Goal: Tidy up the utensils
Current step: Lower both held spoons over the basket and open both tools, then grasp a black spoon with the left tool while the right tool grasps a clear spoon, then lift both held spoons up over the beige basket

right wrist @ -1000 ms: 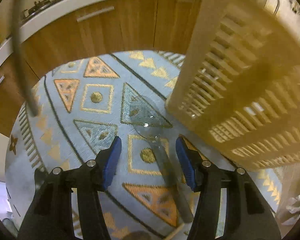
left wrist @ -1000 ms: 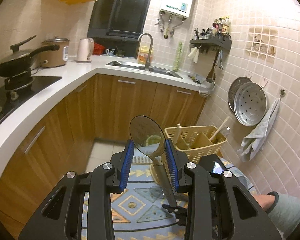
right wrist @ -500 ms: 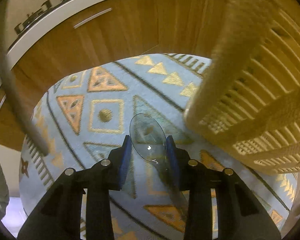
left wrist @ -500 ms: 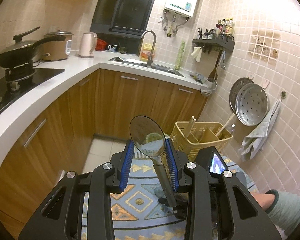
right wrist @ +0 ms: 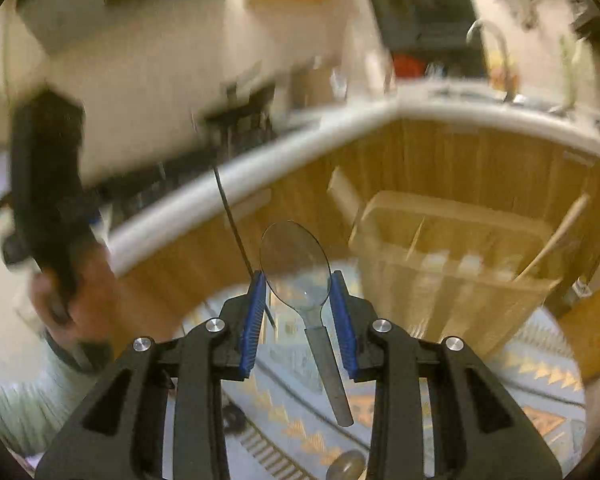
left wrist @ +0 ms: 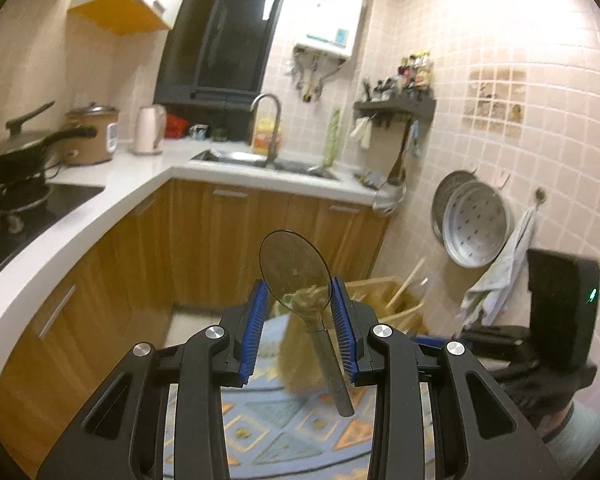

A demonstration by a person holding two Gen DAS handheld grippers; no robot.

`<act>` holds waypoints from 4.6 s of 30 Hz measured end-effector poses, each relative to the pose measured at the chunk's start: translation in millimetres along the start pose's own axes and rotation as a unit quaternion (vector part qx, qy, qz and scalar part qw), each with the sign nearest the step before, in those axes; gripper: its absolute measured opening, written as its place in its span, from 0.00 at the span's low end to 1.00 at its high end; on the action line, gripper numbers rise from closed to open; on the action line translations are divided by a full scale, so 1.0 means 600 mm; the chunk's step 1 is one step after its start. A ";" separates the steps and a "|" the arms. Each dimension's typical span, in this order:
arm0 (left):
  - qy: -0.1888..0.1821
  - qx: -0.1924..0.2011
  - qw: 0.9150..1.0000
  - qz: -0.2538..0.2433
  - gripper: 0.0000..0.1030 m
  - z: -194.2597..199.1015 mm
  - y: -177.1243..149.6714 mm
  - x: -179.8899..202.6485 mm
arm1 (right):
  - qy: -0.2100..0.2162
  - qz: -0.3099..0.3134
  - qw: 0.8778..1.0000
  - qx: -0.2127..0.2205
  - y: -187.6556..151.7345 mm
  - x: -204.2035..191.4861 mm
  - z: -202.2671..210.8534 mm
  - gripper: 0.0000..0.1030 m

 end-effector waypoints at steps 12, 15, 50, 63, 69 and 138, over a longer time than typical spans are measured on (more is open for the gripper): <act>0.058 0.023 0.993 -0.096 0.30 -0.122 0.085 0.086 | -0.054 -0.115 0.981 0.148 0.150 0.172 0.058 0.29; 0.092 0.012 0.988 -0.121 0.30 -0.153 0.077 0.077 | -0.083 -0.115 0.979 0.149 0.141 0.206 0.020 0.29; 0.060 -0.038 0.994 -0.084 0.55 -0.064 -0.011 0.081 | -0.146 -0.094 0.984 0.048 -0.013 0.186 0.061 0.57; 0.042 -0.210 0.976 0.047 0.59 0.022 -0.270 -0.003 | -0.089 -0.035 0.948 -0.302 -0.304 0.036 -0.029 0.40; 0.024 -0.259 0.962 0.085 0.54 0.038 -0.379 -0.024 | -0.100 -0.039 0.931 -0.349 -0.363 0.013 -0.040 0.28; 0.015 -0.249 0.968 0.035 0.06 -0.016 -0.345 0.004 | -0.062 -0.049 0.934 -0.348 -0.364 0.052 -0.087 0.29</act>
Point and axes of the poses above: each gripper's, at about its wrist camera, not at the fingertips, and z roughly against the way its jaws point, x to its right, y to its top, the point moved 9 cm from there along -z, roughly the way its jaws point, and after that the axes turned 12 degrees about -y, right-handed, at the moved point
